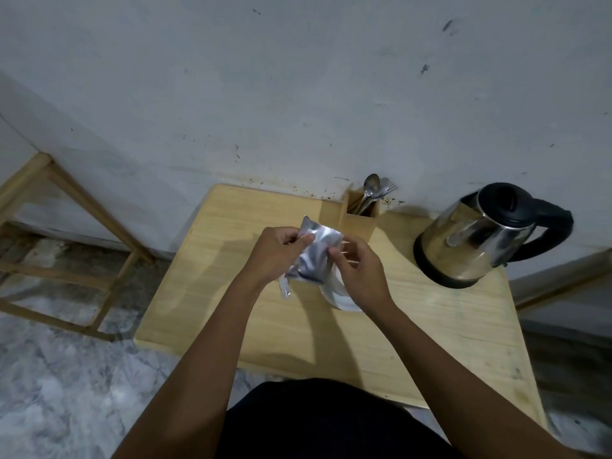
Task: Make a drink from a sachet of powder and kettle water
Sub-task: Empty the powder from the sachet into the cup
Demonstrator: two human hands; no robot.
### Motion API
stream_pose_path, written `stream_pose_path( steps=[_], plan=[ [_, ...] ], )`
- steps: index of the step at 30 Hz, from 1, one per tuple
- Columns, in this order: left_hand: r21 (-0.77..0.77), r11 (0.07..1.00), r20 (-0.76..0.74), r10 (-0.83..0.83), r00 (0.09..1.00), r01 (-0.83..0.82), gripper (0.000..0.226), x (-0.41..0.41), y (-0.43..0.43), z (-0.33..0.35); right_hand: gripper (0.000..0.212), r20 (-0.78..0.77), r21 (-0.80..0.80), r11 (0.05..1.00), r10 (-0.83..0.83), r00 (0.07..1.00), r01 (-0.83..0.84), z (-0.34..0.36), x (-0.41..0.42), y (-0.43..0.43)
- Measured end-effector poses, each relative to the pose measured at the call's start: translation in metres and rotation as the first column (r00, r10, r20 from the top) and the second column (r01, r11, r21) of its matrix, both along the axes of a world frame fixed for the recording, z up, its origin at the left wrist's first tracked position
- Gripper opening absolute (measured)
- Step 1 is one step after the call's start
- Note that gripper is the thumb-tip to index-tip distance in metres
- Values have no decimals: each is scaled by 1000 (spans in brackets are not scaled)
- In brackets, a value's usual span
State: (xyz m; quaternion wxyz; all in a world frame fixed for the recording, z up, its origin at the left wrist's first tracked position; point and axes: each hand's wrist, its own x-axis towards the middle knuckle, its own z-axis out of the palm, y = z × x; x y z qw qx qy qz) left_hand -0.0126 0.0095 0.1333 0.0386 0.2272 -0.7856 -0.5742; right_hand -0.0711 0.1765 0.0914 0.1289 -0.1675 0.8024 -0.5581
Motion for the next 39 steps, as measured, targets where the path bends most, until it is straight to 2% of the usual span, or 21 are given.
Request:
stream_pose_path(
  steps=[3,7,9,13,15,19,21,25,29,31,39],
  plan=[
    [-23,999,-13,37,999,-38,42,-7,22,1,54,-58,71,997,-19,998,23,-9,8,26],
    [-18,995,-35,94,995,-95,47,-16,50,-2,75,-206,130,979,184,961,-159,-19,24,53],
    [-7,995,-23,98,995,-98,49,-20,64,-6,72,-226,112,985,153,962,-130,-22,29,61],
    [13,997,-6,72,997,-72,43,-22,89,-2,37,-296,59,998,-5,955,23,-28,34,71],
    [41,997,-6,59,998,-59,37,-24,98,3,25,-307,1,998,-59,950,63,-28,34,76],
    [41,999,38,-19,999,17,40,-25,103,5,18,-190,-72,989,-138,972,126,-23,31,87],
    [32,999,43,-7,999,5,42,-23,96,-1,15,-145,-67,987,-155,977,146,-22,25,95],
    [-109,992,38,61,997,-56,24,-18,73,-28,5,-59,16,988,-151,987,152,-26,9,108],
    [-236,970,231,3,973,53,43,-15,53,-66,7,-44,62,988,-141,989,144,-28,-2,112],
    [-254,959,276,-52,960,125,46,-14,49,-80,8,-48,100,985,-138,989,142,-28,-7,111],
    [-307,932,230,-126,965,195,30,-18,40,-98,21,-144,400,914,-3,990,61,-24,-27,106]
  ],
)
